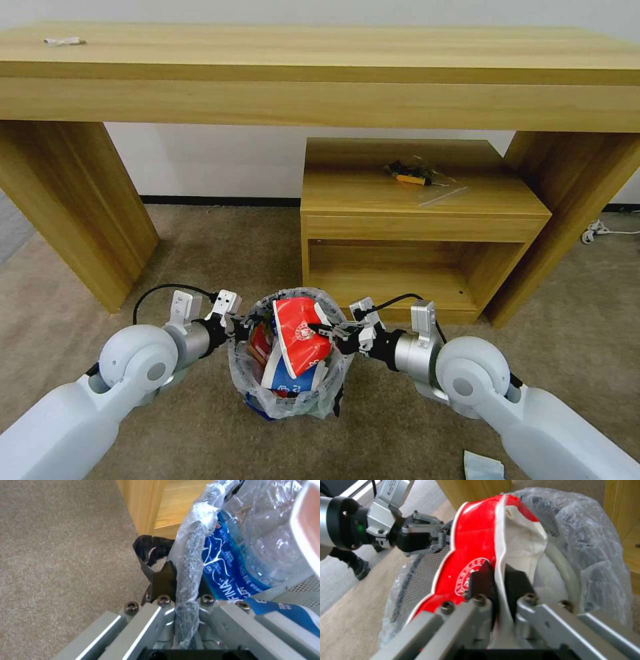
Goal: Pick up the trash bin and place the garbage on the floor into it.
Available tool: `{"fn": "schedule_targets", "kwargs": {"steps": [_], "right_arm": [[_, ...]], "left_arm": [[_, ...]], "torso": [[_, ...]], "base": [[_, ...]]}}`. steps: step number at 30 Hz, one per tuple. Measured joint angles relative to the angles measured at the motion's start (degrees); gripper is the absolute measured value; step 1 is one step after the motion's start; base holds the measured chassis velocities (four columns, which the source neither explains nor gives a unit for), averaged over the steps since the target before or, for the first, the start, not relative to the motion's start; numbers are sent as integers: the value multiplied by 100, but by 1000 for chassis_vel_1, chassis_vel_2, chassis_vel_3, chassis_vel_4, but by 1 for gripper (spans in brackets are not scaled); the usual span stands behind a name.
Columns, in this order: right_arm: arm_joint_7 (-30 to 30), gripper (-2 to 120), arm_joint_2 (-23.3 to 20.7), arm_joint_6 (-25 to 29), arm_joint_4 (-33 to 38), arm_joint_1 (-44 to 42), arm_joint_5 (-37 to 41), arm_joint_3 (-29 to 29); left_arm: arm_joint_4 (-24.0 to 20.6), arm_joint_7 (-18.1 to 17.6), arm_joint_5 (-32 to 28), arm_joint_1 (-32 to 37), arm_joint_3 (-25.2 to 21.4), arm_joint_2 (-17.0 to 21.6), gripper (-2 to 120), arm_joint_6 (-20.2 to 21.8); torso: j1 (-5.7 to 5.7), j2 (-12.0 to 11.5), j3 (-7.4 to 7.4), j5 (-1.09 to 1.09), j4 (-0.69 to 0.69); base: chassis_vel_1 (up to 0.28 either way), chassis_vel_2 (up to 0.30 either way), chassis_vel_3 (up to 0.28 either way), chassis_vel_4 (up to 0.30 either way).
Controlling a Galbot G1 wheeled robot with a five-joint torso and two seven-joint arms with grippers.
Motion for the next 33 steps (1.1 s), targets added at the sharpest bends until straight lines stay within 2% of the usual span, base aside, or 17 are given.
{"fn": "schedule_targets", "kwargs": {"steps": [2,4,6,8,10,12,14,16,18,20,21,24,27,30,32,33], "right_arm": [[7,13,2,11,9,0,-8,0],[52,25,-5,68,108,-26,-20,11],[55,26,-8,74,124,-34,-20,14],[63,40,-37,103,232,-106,-30,83],[63,41,-41,110,248,-120,-32,102],[68,54,-54,133,311,-191,-43,239],[68,57,-56,135,315,-198,-45,255],[69,67,-68,158,324,-265,-71,363],[69,69,-70,163,325,-275,-78,375],[66,78,-77,205,340,-356,-120,476],[66,78,-77,205,340,-356,-120,476],[61,96,-68,301,468,-555,-209,739],[60,99,-73,379,583,-731,-313,915],[66,100,-79,580,675,-1026,-605,1140],[-212,100,-50,1030,510,-1469,-1393,1457],[-212,100,-50,1030,510,-1469,-1393,1457]], "left_arm": [[0,0,-2,8,-10,2,0,0],[3,1,-15,49,-52,3,0,0],[7,1,-18,56,-61,4,0,0],[62,-3,-23,96,-112,-2,0,0],[77,-4,-23,102,-121,-4,0,0],[124,-6,-16,136,-176,-8,0,0],[127,-6,-15,140,-181,-9,0,0],[130,-7,-13,166,-193,-6,0,0],[129,-7,-13,170,-194,-5,0,0],[105,-32,-18,181,-194,-4,0,0],[105,-32,-18,181,-194,-4,0,0],[115,-57,-25,206,-218,-5,0,0],[160,-55,-1,254,-280,-8,0,0],[263,90,157,353,-403,-21,0,0],[360,260,320,493,-571,-57,0,0],[360,260,320,493,-571,-57,0,0]], "torso": [[0,0,0,0,0],[0,0,0,0,0],[0,0,0,0,0],[0,0,0,0,0],[0,0,0,0,0],[0,0,0,0,0],[0,0,0,0,0],[0,0,0,0,0],[0,0,0,0,0],[0,0,0,0,0],[0,0,0,0,0],[0,0,0,1,-1],[0,0,0,0,-1],[0,0,0,0,1],[0,0,0,0,-1],[0,0,0,0,-1]], "base": [[0,0,0,0],[0,0,0,0],[0,0,0,0],[0,0,0,0],[0,0,0,0],[0,0,0,0],[0,0,0,0],[0,0,0,0],[0,0,0,0],[0,0,0,0],[0,0,0,0],[0,0,0,0],[0,0,0,0],[0,0,0,0],[0,0,0,0],[0,0,0,0]]}}
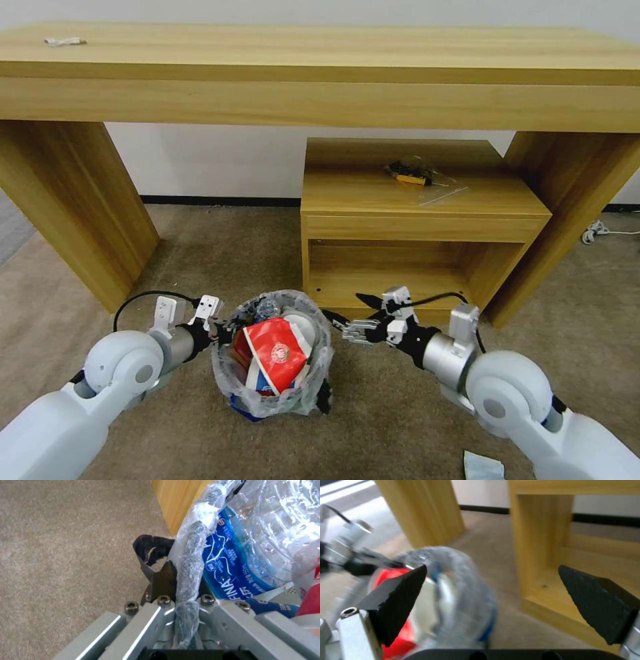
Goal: Pick up the trash bin and place the garbage on the floor into it.
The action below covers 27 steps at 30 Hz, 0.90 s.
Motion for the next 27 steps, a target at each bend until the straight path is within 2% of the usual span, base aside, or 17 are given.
{"fn": "schedule_targets", "kwargs": {"steps": [2,3,5,7,19,27], "right_arm": [[-348,100,68,277,-130,-343,-562,350],[-348,100,68,277,-130,-343,-562,350],[-756,100,142,622,-229,-751,-1113,801],[-980,100,186,874,-312,-1032,-1336,1132],[-1209,100,447,1186,-434,-1999,-1711,1961],[-1411,100,496,1348,-578,-2314,-1773,2258]], "left_arm": [[22,75,58,103,-108,-14,0,0],[22,75,58,103,-108,-14,0,0],[9,147,115,220,-191,-30,0,0],[-37,176,132,272,-204,-54,0,0],[-78,248,231,343,-175,-146,0,0],[-55,275,254,305,-142,-166,0,0]], "torso": [[0,0,0,1,1],[0,0,0,1,1],[0,0,0,1,2],[0,0,-1,0,0],[0,1,0,0,0],[0,1,-1,-1,1]], "base": [[0,0,0,0],[0,0,0,0],[0,0,0,0],[0,0,0,0],[0,0,0,0],[0,0,0,0]]}}
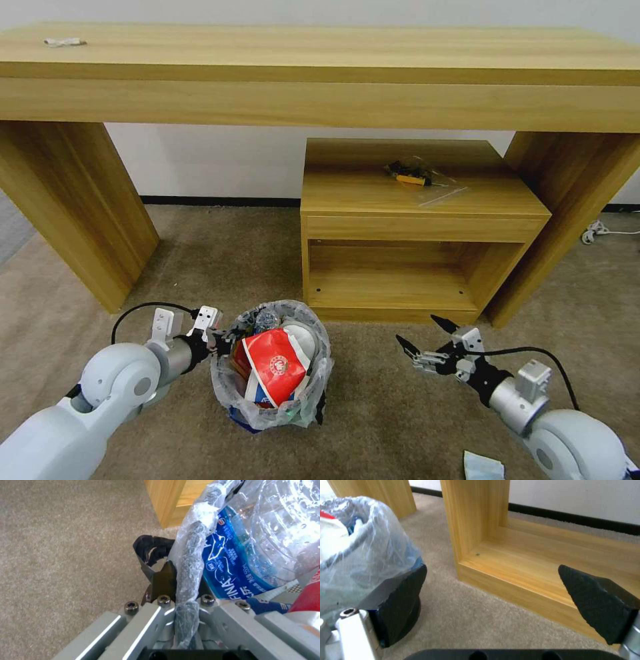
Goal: Pick up the trash bin and place the garbage on the floor into it.
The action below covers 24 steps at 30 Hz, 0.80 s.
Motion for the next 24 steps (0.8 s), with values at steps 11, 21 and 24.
{"fn": "schedule_targets", "kwargs": {"steps": [11,21,24], "right_arm": [[-67,100,-56,374,-481,-68,-132,24],[-1758,100,-393,942,-1536,-936,-270,715],[-2122,100,-400,1243,-2131,-1111,-625,810]], "left_arm": [[36,4,18,-44,43,-61,0,0],[44,53,65,10,-14,-89,0,0],[61,60,91,-24,-1,-169,0,0]], "torso": [[0,0,1,2,0],[1,0,1,-2,0],[0,0,1,0,1]], "base": [[-102,-103,106,105],[-62,-40,61,54],[0,0,0,0]]}}
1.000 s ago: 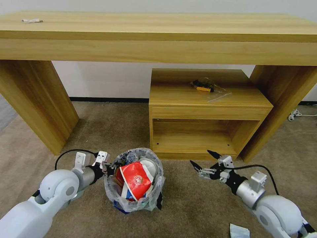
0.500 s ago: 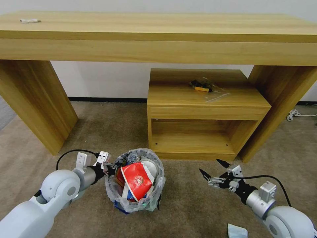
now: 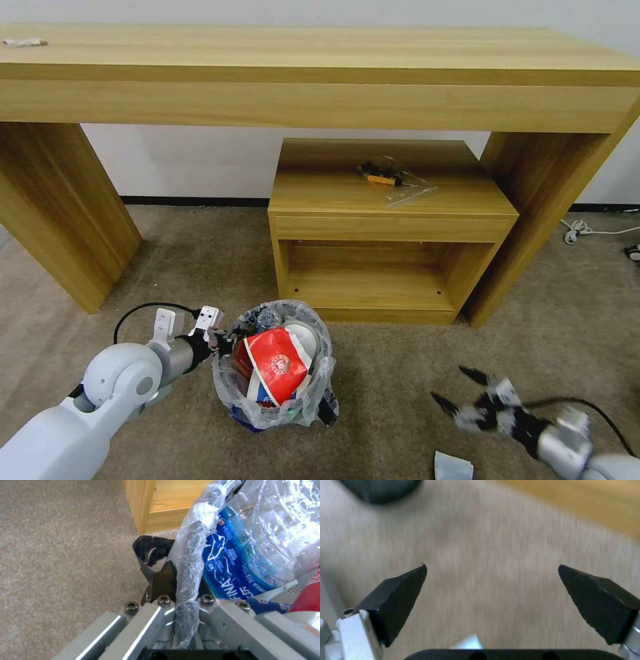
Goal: Pick up the trash bin and place the garbage on the floor into it.
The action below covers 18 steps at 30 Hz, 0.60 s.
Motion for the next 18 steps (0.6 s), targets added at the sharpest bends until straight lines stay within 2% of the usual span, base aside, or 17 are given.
{"fn": "schedule_targets", "kwargs": {"steps": [1,3,5,7,18], "right_arm": [[0,100,0,0,0,0,0,0],[-91,100,96,219,-538,-26,-318,-39],[-92,100,122,294,-658,-16,-375,-73],[-26,100,228,490,-1095,74,-633,-260],[350,100,655,723,-1776,651,-1338,-741]], "left_arm": [[0,0,0,0,0,0,0,0],[8,5,23,-12,34,-70,0,0],[9,5,31,-12,41,-82,0,0],[11,7,70,6,62,-111,0,0],[-40,-42,88,118,63,-76,0,0]], "torso": [[0,0,0,0,0],[0,0,0,1,-3],[0,0,0,1,-3],[0,0,0,2,-2],[0,0,0,0,-1]], "base": [[0,0,0,0],[0,0,0,0],[0,0,0,0],[0,0,0,0],[0,0,0,0]]}}
